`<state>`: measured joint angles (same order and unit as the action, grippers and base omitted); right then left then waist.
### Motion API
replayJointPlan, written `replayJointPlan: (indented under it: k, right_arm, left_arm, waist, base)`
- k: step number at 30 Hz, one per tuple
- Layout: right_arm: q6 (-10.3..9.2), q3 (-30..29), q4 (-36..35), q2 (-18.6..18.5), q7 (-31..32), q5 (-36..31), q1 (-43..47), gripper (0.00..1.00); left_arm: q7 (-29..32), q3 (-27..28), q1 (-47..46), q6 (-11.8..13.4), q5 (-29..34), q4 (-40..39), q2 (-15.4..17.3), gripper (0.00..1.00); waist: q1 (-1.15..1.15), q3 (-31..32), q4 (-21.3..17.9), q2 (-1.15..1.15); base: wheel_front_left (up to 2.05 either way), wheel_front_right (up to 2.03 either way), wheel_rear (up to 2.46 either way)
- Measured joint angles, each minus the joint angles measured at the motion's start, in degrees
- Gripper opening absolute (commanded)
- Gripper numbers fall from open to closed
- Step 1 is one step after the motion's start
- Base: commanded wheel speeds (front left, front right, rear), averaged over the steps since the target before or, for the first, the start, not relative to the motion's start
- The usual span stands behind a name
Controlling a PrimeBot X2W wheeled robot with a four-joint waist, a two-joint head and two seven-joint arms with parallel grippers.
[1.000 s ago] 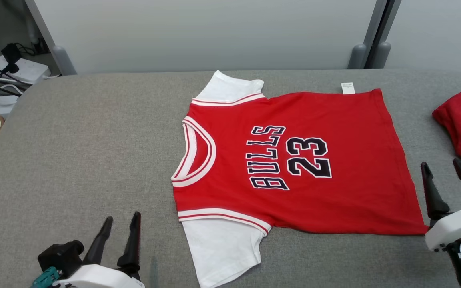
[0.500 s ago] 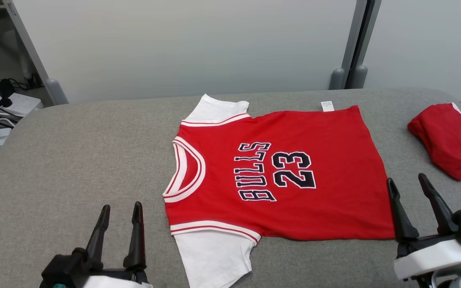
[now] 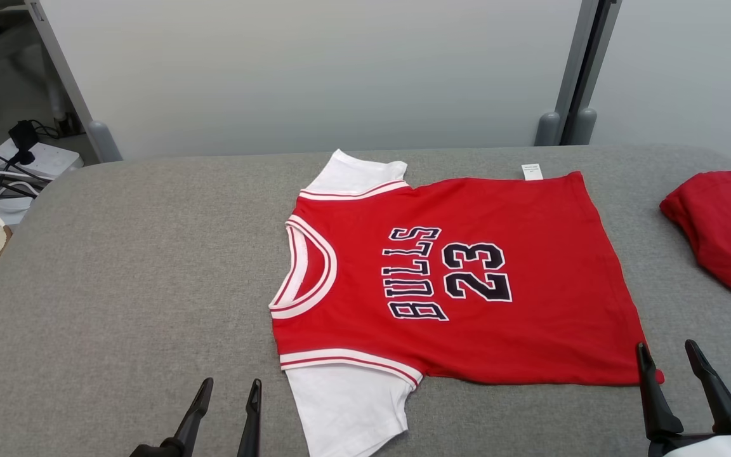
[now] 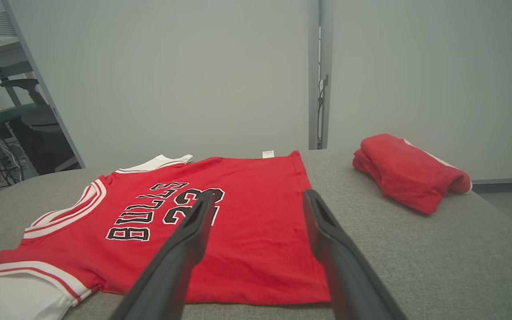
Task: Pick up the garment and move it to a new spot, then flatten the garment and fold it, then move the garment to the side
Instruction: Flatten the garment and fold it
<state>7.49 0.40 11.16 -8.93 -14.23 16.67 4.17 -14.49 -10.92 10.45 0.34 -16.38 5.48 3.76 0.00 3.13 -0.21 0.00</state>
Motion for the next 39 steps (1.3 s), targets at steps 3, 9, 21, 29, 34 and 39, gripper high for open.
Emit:
replayJointPlan:
  k: [3,9,21,29,34,39]
  right_arm:
    - [0.0,-0.27,-0.42,0.34,0.0,-0.27,0.33,1.0]
    - [0.0,-0.74,-1.37,0.37,0.0,-1.11,0.55,1.0]
    - [0.0,-0.73,-2.43,0.68,0.0,-1.12,1.27,1.0]
    - [0.0,-1.31,-3.23,0.68,0.0,-1.21,1.36,1.0]
    - [0.0,-1.1,-3.49,0.56,0.0,-1.21,1.31,1.0]
    - [0.0,-0.94,-3.49,-0.2,0.0,-1.21,0.97,1.0]
  left_arm:
    - [0.0,0.71,-0.02,-0.19,1.23,-0.26,-0.52,1.0]
    - [0.0,1.93,-0.02,-0.19,2.79,-1.44,-0.71,1.0]
    - [-0.01,0.87,-0.02,-0.01,1.27,-0.37,-0.74,1.0]
    - [7.6,-9.05,-1.44,2.92,-13.19,14.78,-0.71,1.0]
    - [11.45,-15.49,-6.58,5.63,-19.72,17.69,-0.74,1.0]
    - [12.45,-20.09,-9.73,7.39,-22.59,21.59,-0.86,1.0]
  waist:
    - [0.0,-0.15,0.41,0.0]
    - [0.0,-0.28,0.72,0.0]
    - [0.0,0.02,0.38,0.0]
    - [0.0,-1.08,0.5,0.0]
    - [0.0,-2.62,0.22,0.0]
    - [0.0,-4.08,-0.31,0.0]
  base:
    - [0.0,0.0,0.0]
    - [0.0,0.0,0.0]
    - [0.0,0.0,0.0]
    - [0.0,0.0,0.0]
    - [0.0,0.0,0.0]
    - [0.0,0.0,0.0]
